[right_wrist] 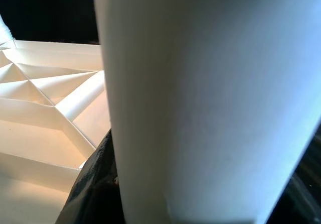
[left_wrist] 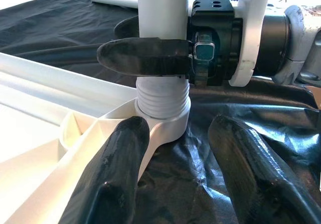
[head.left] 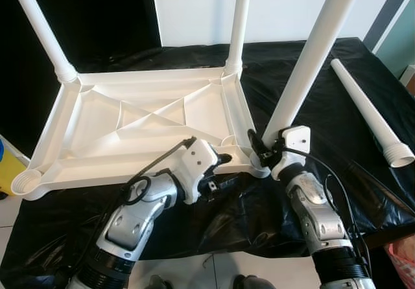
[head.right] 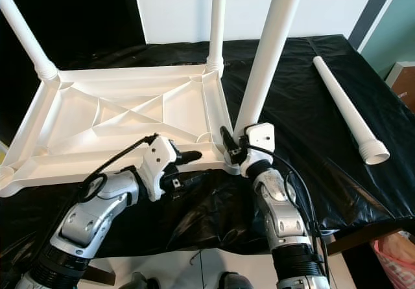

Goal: Building children table

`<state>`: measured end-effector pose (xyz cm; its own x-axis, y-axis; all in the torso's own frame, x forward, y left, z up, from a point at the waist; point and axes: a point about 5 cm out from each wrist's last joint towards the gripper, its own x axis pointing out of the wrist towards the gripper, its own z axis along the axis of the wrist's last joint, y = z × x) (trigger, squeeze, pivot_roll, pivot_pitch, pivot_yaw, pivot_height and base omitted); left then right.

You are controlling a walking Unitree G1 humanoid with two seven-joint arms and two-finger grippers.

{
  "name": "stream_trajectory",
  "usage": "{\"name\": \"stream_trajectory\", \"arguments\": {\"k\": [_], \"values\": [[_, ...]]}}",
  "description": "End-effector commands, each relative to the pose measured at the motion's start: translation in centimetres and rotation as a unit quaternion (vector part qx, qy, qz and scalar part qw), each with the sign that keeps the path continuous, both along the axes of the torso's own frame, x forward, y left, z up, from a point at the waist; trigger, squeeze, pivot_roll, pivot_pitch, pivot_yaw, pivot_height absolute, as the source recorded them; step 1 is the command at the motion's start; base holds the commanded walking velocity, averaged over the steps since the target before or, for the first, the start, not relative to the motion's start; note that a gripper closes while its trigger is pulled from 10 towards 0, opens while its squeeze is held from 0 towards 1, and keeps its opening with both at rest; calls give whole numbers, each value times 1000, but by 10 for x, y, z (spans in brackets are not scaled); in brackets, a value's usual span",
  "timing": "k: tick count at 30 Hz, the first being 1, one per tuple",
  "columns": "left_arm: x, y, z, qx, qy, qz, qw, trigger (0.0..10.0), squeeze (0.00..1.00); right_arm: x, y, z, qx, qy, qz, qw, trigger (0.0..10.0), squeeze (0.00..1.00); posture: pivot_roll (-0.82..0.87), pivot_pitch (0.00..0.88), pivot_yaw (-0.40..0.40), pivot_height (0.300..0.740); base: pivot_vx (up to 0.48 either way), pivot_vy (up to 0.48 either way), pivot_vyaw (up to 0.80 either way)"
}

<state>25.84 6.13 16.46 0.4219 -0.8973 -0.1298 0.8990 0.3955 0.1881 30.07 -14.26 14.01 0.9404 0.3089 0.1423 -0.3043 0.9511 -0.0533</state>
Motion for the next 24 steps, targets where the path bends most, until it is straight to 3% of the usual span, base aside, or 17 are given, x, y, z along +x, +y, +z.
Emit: {"name": "stream_trajectory", "arguments": {"k": [1, 8, 11, 15, 24], "values": [[-1, 0, 2, -3, -5, 13, 1000, 10000, 0, -5, -6, -30, -6, 71, -21, 997, 10000, 0, -54, 120, 12, 740, 0, 0, 0], [-2, 0, 2, -3, -4, 15, 1000, 10000, 0, -7, -10, -29, -1, 66, -61, 996, 10000, 0, -53, 125, 12, 740, 0, 0, 0], [-2, 0, 2, -3, -4, 14, 1000, 10000, 0, -7, -7, -25, 15, 53, -110, 992, 10000, 0, -53, 127, 7, 740, 0, 0, 0], [-3, 0, 2, -5, -5, 16, 1000, 10000, 0, -11, 2, -24, 38, 49, -204, 977, 10000, 0, -50, 124, 3, 740, 0, 0, 0], [-4, -2, 1, -3, -8, 9, 1000, 10000, 0, -14, 8, -24, 51, 56, -224, 972, 10000, 0, -48, 116, 1, 740, 0, 0, 0]]}}
